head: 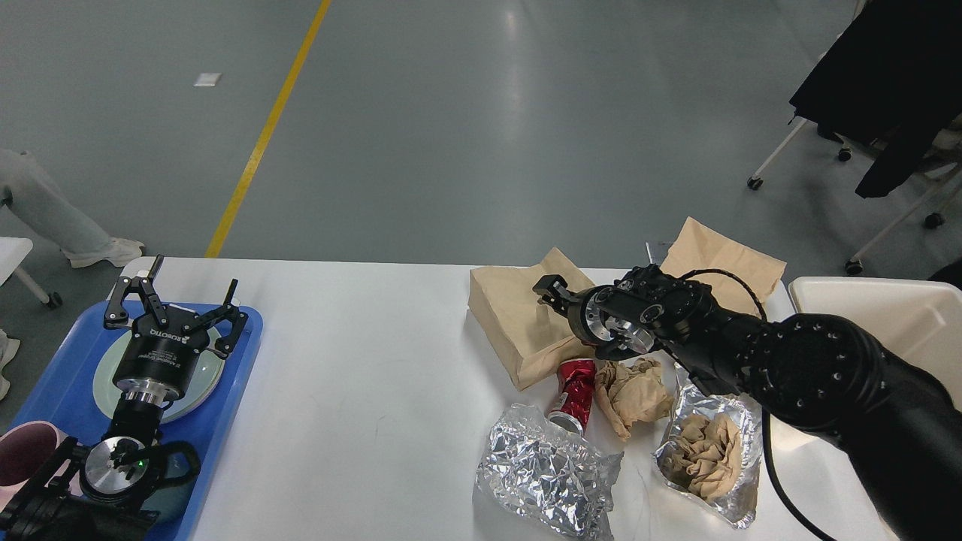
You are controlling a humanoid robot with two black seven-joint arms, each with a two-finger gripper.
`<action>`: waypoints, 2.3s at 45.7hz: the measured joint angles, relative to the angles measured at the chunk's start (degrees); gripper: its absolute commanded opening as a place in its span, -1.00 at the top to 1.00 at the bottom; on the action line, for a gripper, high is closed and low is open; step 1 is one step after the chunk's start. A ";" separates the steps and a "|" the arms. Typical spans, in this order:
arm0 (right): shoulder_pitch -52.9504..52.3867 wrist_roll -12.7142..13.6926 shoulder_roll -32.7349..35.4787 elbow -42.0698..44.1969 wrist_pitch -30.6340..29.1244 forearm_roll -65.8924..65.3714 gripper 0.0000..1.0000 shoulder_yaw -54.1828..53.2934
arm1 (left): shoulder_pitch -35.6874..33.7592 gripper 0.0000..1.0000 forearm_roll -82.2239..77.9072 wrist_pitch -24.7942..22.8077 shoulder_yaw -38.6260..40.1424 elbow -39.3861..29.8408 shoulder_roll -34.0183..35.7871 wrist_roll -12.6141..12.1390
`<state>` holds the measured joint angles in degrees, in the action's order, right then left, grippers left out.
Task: Tidy desktop
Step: 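Grasp the brown paper bag with the right gripper and pull it, then carry the paper bag into the white bin and release it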
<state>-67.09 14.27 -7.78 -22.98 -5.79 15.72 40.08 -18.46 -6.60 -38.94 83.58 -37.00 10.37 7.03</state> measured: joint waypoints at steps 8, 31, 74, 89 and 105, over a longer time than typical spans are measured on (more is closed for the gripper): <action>0.23 -0.30 -0.68 -0.01 1.92 -3.74 -0.88 -0.97 | 0.00 -0.93 0.00 0.00 0.00 0.00 0.00 0.00; 1.87 -0.37 -2.25 -0.12 2.53 -6.90 0.85 -1.95 | 0.00 -0.93 0.00 0.00 0.00 0.00 0.00 0.00; -2.53 0.23 1.38 -6.05 1.14 -7.18 1.00 -3.43 | -0.07 -0.93 0.00 0.00 -0.02 0.00 0.00 0.00; -18.75 0.24 14.55 -26.77 -2.18 -6.81 1.00 -0.56 | -0.01 -0.93 0.00 0.00 -0.03 0.00 0.00 0.00; -46.29 -0.30 19.82 -47.60 -18.72 -7.06 1.00 21.55 | -0.01 -0.93 0.00 0.00 -0.09 0.00 0.00 0.01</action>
<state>-113.39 13.97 12.04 -70.59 -24.51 8.66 61.64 -18.47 -6.59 -38.94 83.49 -37.00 10.37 7.03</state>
